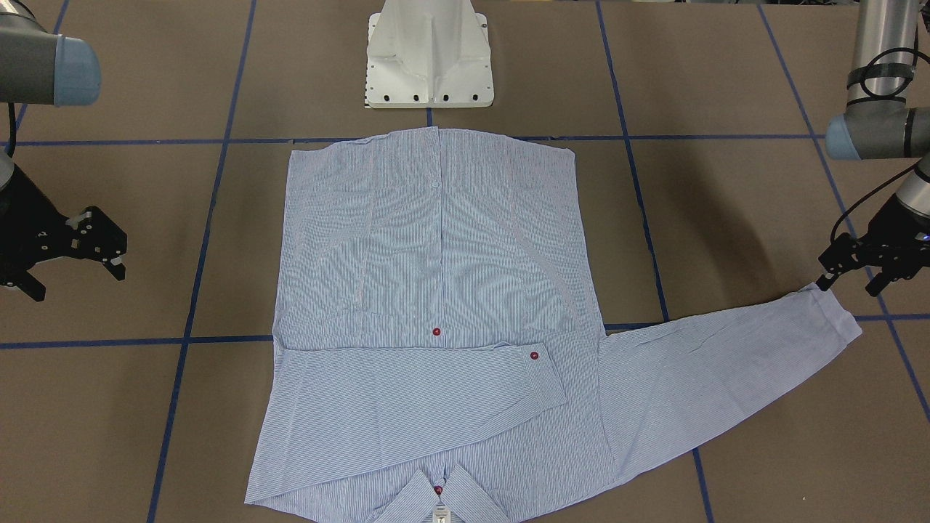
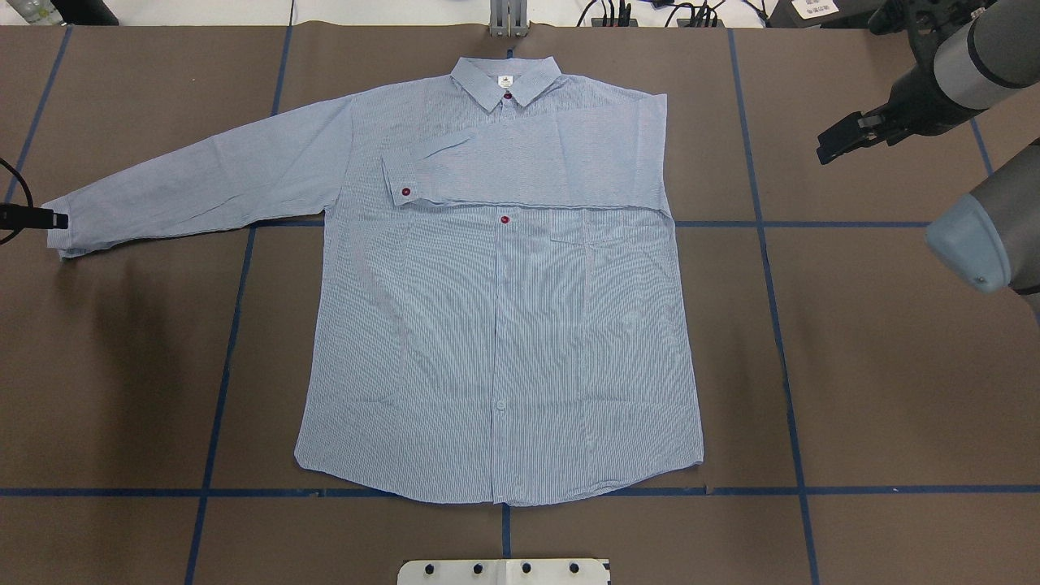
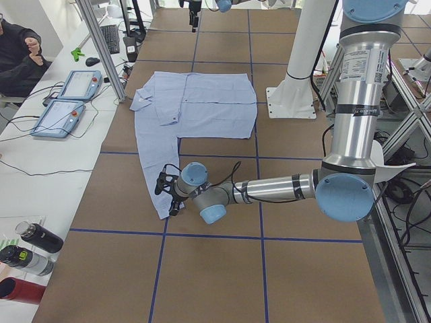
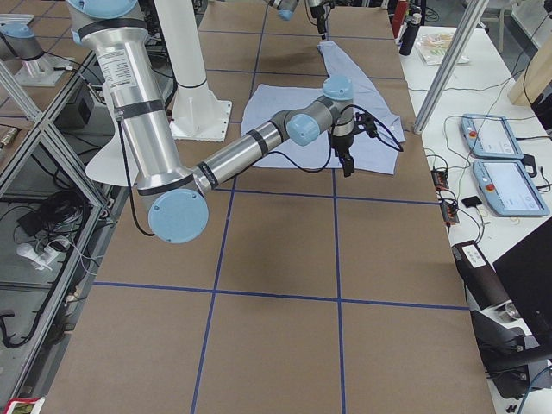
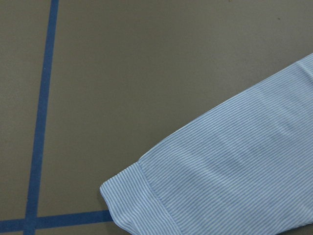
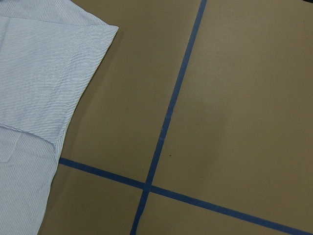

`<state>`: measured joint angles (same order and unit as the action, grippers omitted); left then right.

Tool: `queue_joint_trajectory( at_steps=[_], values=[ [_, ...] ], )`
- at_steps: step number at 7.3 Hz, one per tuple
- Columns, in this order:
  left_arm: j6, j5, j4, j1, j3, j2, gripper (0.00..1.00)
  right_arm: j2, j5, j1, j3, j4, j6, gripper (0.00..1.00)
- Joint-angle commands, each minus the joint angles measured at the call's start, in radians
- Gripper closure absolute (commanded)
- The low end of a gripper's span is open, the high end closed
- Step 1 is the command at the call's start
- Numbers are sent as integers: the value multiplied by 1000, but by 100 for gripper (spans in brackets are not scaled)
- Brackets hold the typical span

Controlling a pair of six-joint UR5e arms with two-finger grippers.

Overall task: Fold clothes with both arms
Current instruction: 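Lower the left gripper onto the cuff of the other sleeve and grasp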

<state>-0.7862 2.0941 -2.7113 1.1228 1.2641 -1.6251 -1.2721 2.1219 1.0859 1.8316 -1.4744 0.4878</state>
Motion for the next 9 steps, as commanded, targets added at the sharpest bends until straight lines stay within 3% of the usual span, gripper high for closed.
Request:
queue_joint_trajectory(
  at_steps=[1,5,9],
  values=[
    [-5,-15,-17,-32,-23,-7,0,0,0,-1,0,0,2,0],
    [-5,-29,-18,-66,-40,-9,0,2,0,-1,0,0,2,0],
    [-7,-28,-18,-66,-42,-7,34,5,0,-1,0,0,2,0]
  ],
)
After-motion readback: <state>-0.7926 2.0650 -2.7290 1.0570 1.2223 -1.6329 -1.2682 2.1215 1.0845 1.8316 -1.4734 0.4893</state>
